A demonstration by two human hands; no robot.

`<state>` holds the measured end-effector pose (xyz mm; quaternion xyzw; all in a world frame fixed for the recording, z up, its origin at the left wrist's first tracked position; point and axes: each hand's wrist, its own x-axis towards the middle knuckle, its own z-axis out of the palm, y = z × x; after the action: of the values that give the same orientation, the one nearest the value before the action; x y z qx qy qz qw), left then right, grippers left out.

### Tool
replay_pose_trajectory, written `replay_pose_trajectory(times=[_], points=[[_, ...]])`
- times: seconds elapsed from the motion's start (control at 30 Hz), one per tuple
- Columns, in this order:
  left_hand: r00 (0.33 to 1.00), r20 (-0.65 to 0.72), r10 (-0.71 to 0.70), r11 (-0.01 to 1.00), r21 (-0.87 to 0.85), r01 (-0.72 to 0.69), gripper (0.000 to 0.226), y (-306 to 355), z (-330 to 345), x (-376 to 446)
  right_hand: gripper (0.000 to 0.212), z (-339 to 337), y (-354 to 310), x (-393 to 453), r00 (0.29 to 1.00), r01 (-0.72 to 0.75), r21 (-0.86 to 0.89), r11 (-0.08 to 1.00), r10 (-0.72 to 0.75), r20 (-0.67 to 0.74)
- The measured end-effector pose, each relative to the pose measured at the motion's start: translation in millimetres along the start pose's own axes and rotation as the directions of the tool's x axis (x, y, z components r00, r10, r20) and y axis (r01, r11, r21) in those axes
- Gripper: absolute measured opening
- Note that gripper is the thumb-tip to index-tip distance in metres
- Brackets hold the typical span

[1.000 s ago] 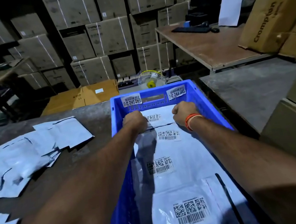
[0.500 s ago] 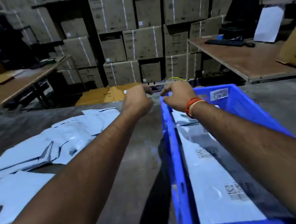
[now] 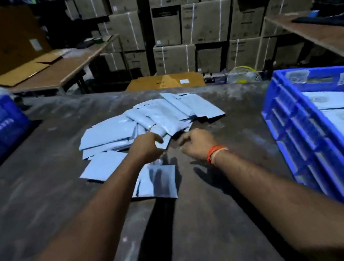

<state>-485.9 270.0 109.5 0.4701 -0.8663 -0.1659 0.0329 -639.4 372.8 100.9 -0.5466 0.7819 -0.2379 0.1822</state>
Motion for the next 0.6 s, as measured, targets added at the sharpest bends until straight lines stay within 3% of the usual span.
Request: replay_pose_trajectory(times=[0.1, 0.2, 0.4, 0.6], points=[[0.999, 0.020, -0.038, 0.999, 0.009, 0.038, 0.038, -47, 13, -10, 0.026, 50, -18, -4, 0.997, -0.048, 0.051, 0.998, 0.044, 0.069], [0.991, -0.046, -0.128, 0.991, -0.036, 0.126, 0.035, -81, 29, -18, 0.034, 87, -25, -6, 0.991, -0.096, 0.038, 0.995, 0.092, 0.102], [0.933, -0.067, -0.354, 0.916, -0.228, 0.331, 0.038, -99, 52, -38, 0.080, 141, -5, -3, 0.977, -0.195, -0.054, 0.979, 0.199, 0.080], [0.888, -0.016, -0.460, 0.808, -0.421, 0.411, 0.034, -94, 50, -46, 0.072, 131, -17, -31, 0.971, -0.238, 0.125, 0.963, 0.236, 0.025]])
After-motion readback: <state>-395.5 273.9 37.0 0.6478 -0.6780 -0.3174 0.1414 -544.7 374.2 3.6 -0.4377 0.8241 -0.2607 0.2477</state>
